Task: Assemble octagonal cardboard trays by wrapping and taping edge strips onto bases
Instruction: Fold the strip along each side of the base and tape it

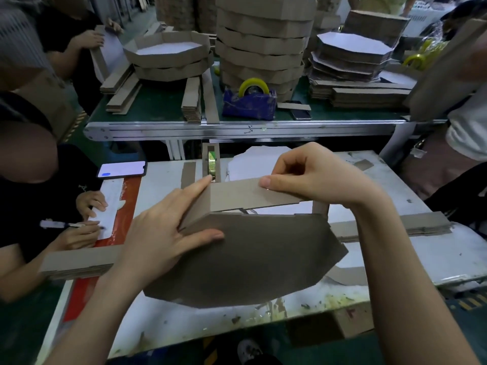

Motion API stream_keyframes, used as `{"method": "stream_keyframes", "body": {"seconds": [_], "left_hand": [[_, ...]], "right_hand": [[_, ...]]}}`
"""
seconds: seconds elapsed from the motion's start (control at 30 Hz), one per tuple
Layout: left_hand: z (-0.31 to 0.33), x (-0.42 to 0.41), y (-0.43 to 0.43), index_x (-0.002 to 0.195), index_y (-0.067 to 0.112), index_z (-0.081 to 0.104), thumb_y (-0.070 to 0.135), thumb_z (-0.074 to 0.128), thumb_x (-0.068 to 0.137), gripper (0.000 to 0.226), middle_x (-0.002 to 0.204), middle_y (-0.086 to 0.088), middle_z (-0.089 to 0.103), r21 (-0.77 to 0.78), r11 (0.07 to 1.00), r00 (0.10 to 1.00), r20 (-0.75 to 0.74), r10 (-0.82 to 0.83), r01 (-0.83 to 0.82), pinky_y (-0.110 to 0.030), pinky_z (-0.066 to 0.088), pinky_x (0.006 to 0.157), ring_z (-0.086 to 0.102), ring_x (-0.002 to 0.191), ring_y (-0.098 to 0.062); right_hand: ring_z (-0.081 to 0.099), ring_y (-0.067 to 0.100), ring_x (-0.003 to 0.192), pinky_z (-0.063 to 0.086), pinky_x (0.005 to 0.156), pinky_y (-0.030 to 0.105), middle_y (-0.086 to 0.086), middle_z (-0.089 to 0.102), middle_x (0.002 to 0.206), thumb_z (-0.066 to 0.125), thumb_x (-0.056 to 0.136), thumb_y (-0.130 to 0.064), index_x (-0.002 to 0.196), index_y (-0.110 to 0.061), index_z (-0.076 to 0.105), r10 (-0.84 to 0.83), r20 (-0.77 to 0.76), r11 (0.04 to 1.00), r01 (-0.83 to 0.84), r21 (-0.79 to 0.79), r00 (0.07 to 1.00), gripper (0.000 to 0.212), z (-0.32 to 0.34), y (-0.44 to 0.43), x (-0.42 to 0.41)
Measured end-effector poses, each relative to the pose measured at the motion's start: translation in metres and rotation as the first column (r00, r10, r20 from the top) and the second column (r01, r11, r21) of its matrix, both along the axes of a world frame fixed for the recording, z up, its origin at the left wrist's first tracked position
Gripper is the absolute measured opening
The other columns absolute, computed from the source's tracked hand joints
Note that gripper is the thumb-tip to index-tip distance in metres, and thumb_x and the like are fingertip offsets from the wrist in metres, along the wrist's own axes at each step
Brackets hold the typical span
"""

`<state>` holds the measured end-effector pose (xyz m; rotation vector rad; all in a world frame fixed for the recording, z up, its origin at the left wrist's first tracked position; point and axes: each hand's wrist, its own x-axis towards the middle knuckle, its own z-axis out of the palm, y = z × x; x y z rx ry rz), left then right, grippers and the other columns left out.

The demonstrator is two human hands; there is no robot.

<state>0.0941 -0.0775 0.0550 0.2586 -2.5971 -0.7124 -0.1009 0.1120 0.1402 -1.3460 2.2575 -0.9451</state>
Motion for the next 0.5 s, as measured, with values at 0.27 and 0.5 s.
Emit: {"method": "stream_keyframes", "body": {"seconds": [0.27, 0.5], "left_hand": [[0.004, -0.002, 0.006, 0.149, 0.046, 0.021, 0.075, 0.048, 0.08, 0.079, 0.132, 0.016, 0.044, -0.077, 0.997, 0.996, -0.087, -0.029, 0.022, -0.02, 0.041, 0.084, 0.041, 0.109, 0.003], [0.004, -0.007, 0.008, 0.135, 0.04, 0.05, 0.061, 0.043, 0.091, 0.049, 0.125, 0.004, 0.056, -0.162, 0.984, 0.986, -0.139, -0.094, 0.071, -0.028, 0.044, 0.083, 0.05, 0.109, -0.012]], "right_hand": [[0.062, 0.022, 0.068, 0.047, 0.059, 0.029, 0.009, 0.07, 0.075, 0.072, 0.085, -0.046, 0.078, -0.016, 0.074, -0.001, 0.007, 1.0, 0.001, 0.008, 1.0, 0.031, -0.022, -0.02, 0.019], [0.065, 0.029, 0.075, 0.051, 0.062, 0.031, 0.009, 0.073, 0.08, 0.068, 0.087, -0.044, 0.085, -0.016, 0.078, -0.025, 0.095, 1.0, 0.023, 0.021, 0.995, 0.03, -0.02, -0.01, 0.011]]}}
